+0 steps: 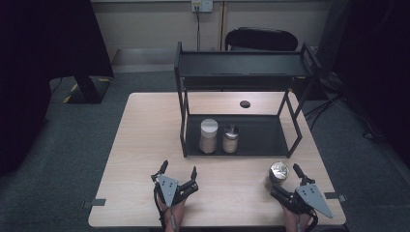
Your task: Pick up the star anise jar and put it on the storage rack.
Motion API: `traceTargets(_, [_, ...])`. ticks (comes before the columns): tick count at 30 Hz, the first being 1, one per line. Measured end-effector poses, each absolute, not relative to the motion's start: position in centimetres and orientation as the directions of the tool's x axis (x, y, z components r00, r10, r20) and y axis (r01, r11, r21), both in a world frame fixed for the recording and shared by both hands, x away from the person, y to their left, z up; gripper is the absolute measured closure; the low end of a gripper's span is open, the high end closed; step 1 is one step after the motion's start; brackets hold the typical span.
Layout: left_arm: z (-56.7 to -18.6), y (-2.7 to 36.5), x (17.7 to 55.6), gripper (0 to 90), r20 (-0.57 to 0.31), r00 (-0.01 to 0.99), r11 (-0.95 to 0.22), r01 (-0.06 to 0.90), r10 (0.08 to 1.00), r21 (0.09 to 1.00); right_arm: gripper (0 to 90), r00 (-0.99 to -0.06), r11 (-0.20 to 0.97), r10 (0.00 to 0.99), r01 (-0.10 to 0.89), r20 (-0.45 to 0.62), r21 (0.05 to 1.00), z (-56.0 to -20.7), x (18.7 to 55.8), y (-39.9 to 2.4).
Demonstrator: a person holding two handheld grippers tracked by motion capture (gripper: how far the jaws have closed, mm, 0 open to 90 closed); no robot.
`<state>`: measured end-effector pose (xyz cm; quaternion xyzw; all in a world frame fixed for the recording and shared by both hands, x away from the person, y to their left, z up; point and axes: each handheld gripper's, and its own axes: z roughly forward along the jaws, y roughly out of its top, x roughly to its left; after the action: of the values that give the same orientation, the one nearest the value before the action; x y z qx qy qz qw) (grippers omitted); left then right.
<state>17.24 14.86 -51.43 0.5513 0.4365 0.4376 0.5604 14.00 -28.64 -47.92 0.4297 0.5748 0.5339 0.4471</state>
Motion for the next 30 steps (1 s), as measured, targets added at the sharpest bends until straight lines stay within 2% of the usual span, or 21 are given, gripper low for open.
traceTargets(13, [-51.4, 14.9, 17.2, 2.2, -0.007, 0.236, 0.009, -0.01, 0.972, 1.0, 22.8, -0.248, 0.066, 0.968, 0.072, -0.046, 0.995, -48.1, 14.6, -28.8])
traceTargets(30, [-51.4, 14.9, 17.2, 2.2, -0.007, 0.237, 0.009, -0.01, 0.971, 1.0, 33.9, -0.253, 0.075, 0.966, 0.088, -0.05, 0.993, -48.1, 15.1, -28.6])
